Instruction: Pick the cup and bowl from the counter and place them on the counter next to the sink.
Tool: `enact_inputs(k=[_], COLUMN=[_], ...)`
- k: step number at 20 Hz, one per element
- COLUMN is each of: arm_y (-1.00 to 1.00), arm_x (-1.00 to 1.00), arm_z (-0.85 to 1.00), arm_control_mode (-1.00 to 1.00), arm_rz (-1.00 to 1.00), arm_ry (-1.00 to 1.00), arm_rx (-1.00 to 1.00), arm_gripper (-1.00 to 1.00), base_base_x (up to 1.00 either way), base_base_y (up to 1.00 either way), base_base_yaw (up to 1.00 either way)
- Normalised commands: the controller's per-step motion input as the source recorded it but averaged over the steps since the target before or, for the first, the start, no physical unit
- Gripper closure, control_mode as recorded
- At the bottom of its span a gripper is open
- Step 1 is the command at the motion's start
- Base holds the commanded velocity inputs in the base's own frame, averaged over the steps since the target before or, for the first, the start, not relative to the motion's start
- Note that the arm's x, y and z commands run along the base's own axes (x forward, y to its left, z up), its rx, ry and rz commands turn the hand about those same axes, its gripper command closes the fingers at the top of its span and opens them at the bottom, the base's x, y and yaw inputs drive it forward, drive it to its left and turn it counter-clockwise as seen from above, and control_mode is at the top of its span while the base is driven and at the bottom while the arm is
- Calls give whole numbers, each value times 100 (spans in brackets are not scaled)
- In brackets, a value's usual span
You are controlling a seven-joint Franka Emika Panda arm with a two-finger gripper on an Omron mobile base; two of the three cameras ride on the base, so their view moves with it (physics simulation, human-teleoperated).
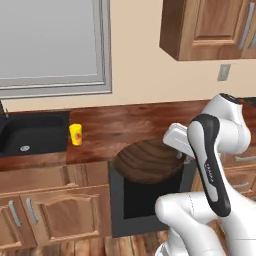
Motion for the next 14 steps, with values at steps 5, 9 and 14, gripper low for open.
enact_inputs(k=[5, 9, 14], arm_y=[0, 0, 0], arm_x=[0, 0, 0], arm_z=[0, 0, 0], arm_control_mode=[100, 100, 100], arm_rz=[0, 0, 0], arm_ry=[0, 0, 0], arm_rx=[0, 0, 0], arm_gripper=[100, 100, 100], base_base_x=[-5, -8, -1], base_base_y=[100, 100, 97], base_base_yaw=[0, 0, -1])
